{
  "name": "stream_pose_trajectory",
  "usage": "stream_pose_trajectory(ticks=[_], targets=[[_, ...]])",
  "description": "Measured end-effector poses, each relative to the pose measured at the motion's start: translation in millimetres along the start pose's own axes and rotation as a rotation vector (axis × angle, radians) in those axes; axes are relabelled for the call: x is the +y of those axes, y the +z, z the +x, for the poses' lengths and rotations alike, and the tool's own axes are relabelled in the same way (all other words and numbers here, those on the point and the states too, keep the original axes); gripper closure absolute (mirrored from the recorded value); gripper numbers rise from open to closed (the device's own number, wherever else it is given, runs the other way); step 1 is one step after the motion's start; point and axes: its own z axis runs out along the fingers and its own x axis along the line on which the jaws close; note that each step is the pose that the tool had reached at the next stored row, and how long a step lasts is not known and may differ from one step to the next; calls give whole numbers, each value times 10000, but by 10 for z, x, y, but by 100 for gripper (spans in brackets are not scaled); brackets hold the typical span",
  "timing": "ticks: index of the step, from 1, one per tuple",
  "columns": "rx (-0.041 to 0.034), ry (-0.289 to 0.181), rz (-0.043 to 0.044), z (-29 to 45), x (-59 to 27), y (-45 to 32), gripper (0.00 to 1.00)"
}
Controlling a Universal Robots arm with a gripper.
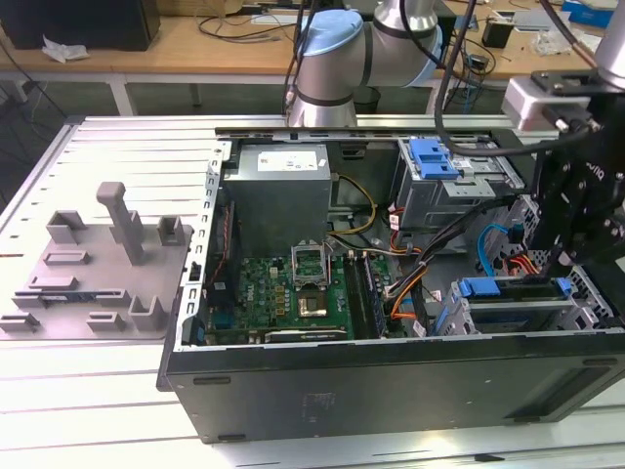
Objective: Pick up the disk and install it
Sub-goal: 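Insert the first disk wire, then insert the second disk wire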
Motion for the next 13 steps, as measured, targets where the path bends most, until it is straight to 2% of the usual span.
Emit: stream_pose_trajectory(ticks=[2,4,13], targets=[[4,2,18,-11,0,-52,58],[8,3,27,-17,0,-67,58],[19,2,29,-17,0,-69,58]])
